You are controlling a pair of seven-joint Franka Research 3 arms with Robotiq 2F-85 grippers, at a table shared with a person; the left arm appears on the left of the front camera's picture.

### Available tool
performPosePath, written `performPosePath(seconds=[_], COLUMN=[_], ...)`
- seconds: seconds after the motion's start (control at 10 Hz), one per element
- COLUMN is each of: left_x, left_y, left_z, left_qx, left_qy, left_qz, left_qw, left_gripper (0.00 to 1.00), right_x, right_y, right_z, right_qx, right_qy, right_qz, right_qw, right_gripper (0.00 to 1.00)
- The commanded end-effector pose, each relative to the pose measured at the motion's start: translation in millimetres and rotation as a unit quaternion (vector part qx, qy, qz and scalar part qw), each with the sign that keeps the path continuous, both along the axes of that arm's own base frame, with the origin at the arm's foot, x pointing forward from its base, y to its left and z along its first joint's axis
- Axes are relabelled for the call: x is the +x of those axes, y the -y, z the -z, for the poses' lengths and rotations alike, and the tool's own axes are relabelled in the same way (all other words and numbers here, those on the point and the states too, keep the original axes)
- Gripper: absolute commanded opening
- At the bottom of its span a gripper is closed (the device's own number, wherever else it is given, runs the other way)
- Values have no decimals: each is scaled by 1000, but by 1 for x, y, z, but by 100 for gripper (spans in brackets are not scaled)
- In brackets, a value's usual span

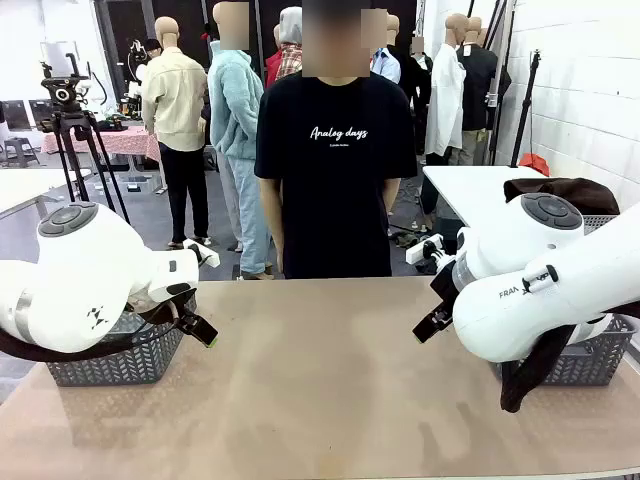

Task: Sort the tops and bottoms.
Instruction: Lift clothes from the center of the table with your left hand.

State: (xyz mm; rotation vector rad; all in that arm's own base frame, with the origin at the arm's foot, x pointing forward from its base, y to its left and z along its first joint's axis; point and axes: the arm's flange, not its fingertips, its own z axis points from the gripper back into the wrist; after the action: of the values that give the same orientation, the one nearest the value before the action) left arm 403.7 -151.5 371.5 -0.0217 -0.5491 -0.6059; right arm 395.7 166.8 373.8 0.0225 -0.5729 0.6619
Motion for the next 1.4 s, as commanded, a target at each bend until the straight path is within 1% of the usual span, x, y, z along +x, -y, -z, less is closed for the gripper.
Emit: performPosePath(seconds=[0.0, 1.3], left_x=[0, 0], left_y=[0, 0], left_z=[0, 0], left_qx=[0, 0], left_qy=[0, 0], left_qz=[0, 0], left_qw=[1000, 1000], left_gripper=[100, 100], right_x=[0, 0], right_y=[0, 0], right_z=[0, 0], right_qx=[0, 0], right_qy=[0, 0], right_qz=[0, 0], right_qw=[1000, 1000], right_gripper=[100, 100])
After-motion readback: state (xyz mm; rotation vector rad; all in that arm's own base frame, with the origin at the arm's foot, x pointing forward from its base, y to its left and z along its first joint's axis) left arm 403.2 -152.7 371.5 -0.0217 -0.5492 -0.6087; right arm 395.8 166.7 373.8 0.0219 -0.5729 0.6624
